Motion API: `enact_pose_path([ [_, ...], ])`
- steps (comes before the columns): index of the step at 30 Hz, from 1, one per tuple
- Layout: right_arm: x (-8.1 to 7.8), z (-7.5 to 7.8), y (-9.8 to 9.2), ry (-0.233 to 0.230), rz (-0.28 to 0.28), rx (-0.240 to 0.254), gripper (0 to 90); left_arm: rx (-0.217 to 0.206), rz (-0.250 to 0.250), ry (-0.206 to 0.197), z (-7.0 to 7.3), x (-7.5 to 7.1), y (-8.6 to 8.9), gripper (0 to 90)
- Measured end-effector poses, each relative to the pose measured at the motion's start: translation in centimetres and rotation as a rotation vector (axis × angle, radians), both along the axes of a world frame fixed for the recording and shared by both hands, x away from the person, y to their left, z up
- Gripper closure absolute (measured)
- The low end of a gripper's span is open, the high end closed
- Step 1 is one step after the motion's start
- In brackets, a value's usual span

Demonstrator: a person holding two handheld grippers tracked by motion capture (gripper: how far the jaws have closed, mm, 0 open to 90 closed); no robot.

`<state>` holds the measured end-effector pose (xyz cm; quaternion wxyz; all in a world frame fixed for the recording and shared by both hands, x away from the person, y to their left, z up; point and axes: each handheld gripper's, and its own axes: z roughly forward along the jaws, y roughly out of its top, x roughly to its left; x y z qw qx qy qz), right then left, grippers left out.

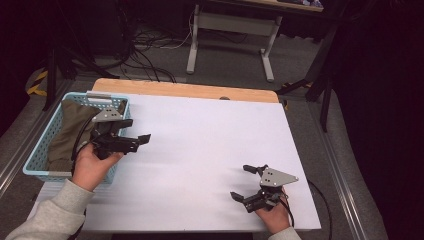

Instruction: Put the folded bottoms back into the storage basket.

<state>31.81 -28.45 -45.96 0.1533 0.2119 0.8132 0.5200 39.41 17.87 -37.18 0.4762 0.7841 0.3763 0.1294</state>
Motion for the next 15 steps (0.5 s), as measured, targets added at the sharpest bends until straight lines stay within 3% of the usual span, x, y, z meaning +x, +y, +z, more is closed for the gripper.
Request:
enact_pose_path([
  [15,-0.1,0.0,0.0,-0.004,0.003,-0.002,1.0,-0.095,-0.071,-0.038,-1.9,-1.9,-1.4,13.5],
])
